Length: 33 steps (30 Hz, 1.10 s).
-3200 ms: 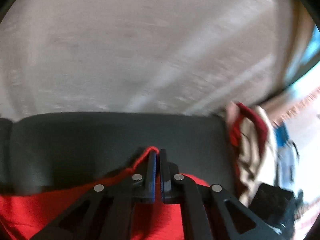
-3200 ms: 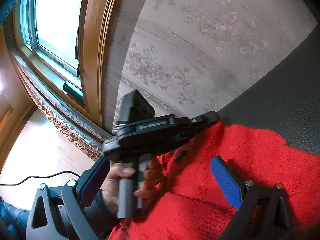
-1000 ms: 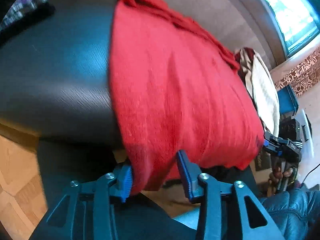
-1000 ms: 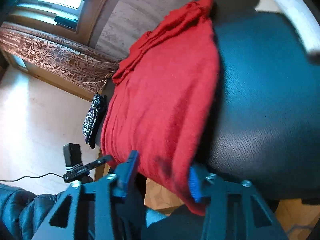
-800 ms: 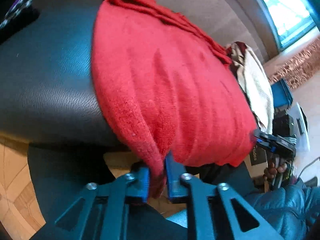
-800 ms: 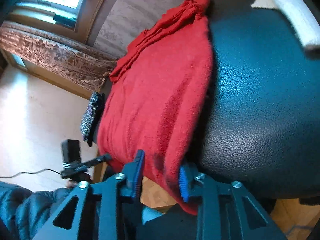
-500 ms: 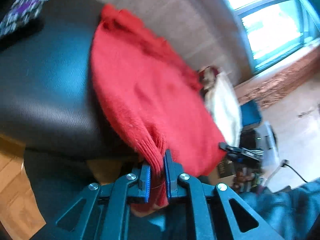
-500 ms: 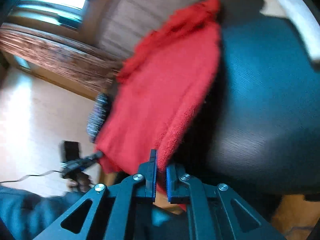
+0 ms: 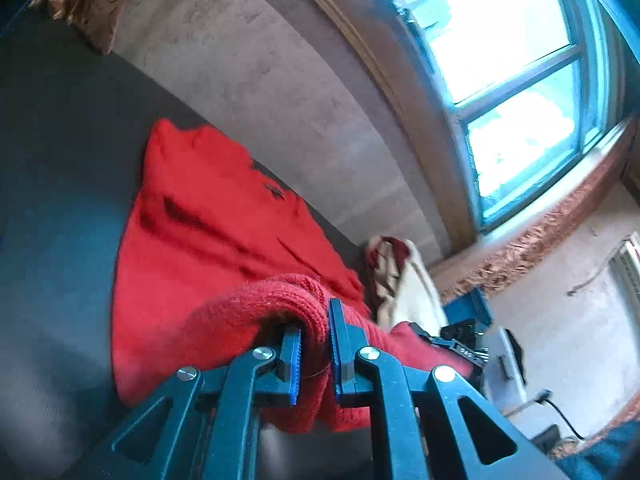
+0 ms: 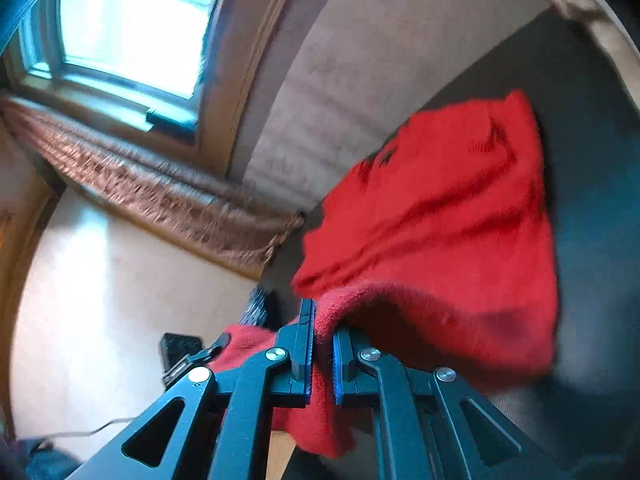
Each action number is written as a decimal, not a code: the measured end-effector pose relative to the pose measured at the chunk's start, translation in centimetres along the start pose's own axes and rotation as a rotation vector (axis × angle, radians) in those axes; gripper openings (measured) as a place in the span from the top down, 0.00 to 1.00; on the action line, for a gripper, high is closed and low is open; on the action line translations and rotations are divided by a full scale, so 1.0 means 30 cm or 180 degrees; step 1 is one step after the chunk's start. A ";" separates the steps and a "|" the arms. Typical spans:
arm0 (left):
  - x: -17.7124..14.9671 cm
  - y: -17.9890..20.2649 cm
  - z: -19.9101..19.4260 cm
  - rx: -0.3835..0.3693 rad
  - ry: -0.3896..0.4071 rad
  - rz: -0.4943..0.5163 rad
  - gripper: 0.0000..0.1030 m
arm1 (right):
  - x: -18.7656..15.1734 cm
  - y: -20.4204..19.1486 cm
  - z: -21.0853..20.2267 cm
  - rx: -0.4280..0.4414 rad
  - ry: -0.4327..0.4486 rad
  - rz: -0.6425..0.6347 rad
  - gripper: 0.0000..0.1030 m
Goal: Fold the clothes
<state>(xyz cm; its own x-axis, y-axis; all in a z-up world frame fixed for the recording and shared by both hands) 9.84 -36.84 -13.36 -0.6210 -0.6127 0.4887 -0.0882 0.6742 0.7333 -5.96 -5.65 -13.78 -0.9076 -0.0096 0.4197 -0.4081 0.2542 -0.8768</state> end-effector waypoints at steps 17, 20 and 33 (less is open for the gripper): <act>-0.278 -0.171 0.048 0.0514 -0.0711 -0.0345 0.91 | -0.179 0.197 0.065 -0.0294 -0.0594 0.0334 0.94; -0.298 -0.133 -0.030 0.0160 -0.0578 -0.0560 0.91 | -0.219 0.152 0.036 -0.0124 -0.0538 0.0416 0.91; 0.091 -0.014 0.004 -0.0327 0.0288 -0.0682 0.91 | 0.110 0.016 0.018 0.0427 0.0453 0.0455 0.89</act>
<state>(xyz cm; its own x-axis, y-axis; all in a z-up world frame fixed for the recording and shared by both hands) 8.09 -38.74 -12.39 -0.5242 -0.7746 0.3539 -0.1279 0.4824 0.8665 -9.20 -6.08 -12.95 -0.9380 0.1561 0.3094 -0.2944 0.1123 -0.9491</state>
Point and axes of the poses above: each gripper's, at about its wrist camera, not at the fingertips, and z roughly the way its jaws point, y to its right, x to its top, the point moved 5 cm from there along z, roughly the way its jaws point, and after that the axes turned 5 degrees about x, right-handed, at the moved point
